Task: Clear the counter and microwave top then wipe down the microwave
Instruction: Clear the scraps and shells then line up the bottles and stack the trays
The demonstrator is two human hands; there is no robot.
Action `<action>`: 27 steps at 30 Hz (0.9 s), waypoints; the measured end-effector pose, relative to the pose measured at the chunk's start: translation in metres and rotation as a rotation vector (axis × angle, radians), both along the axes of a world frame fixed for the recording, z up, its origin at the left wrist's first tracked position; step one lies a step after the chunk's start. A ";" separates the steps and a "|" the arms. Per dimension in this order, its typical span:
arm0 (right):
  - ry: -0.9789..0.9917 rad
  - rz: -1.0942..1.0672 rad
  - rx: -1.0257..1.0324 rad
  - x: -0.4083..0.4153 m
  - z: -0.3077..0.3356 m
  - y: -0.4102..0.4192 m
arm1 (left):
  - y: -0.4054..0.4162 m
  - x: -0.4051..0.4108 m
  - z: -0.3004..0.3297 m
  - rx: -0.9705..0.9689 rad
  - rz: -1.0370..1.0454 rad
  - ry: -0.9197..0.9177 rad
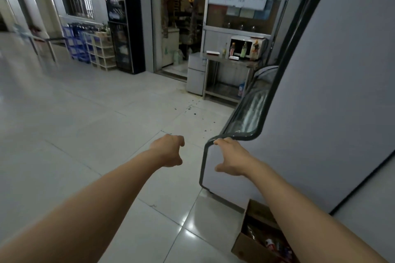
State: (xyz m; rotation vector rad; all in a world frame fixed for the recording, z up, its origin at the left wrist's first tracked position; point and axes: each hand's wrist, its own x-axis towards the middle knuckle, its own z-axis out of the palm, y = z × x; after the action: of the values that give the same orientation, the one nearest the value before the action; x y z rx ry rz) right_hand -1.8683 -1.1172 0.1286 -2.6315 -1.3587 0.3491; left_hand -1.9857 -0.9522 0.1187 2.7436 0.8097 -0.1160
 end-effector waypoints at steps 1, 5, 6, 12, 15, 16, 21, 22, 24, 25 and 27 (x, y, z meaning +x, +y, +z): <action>-0.001 -0.005 0.005 -0.002 0.003 0.016 | 0.015 -0.002 0.003 0.006 -0.005 -0.002; 0.000 -0.038 0.034 -0.008 0.013 0.075 | 0.077 -0.009 0.016 0.026 -0.012 -0.004; -0.006 -0.041 0.042 -0.009 0.014 0.089 | 0.090 -0.011 0.019 0.031 -0.016 -0.006; -0.013 -0.045 0.026 -0.008 0.016 0.161 | 0.159 -0.012 0.028 0.025 -0.029 -0.007; -0.004 -0.041 0.017 0.000 0.016 0.194 | 0.190 -0.003 0.028 0.018 -0.025 -0.024; -0.004 -0.042 0.017 0.005 0.016 0.205 | 0.200 0.001 0.029 0.017 -0.025 -0.033; -0.022 -0.039 0.028 0.044 0.015 0.266 | 0.252 0.040 0.031 0.035 -0.022 -0.061; -0.024 -0.037 0.032 0.055 0.014 0.280 | 0.263 0.051 0.031 0.045 -0.024 -0.062; -0.019 -0.034 0.038 0.079 0.014 0.307 | 0.287 0.077 0.031 0.061 -0.026 -0.060; -0.019 -0.033 0.042 0.092 0.015 0.321 | 0.300 0.090 0.032 0.069 -0.025 -0.058; -0.025 -0.031 0.046 0.120 0.019 0.349 | 0.327 0.118 0.035 0.084 -0.023 -0.053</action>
State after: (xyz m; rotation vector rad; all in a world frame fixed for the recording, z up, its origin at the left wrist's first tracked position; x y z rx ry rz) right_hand -1.7480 -0.7682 0.1473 -2.6250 -1.3149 0.2778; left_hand -1.8680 -0.6247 0.1533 2.8219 0.7859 -0.0145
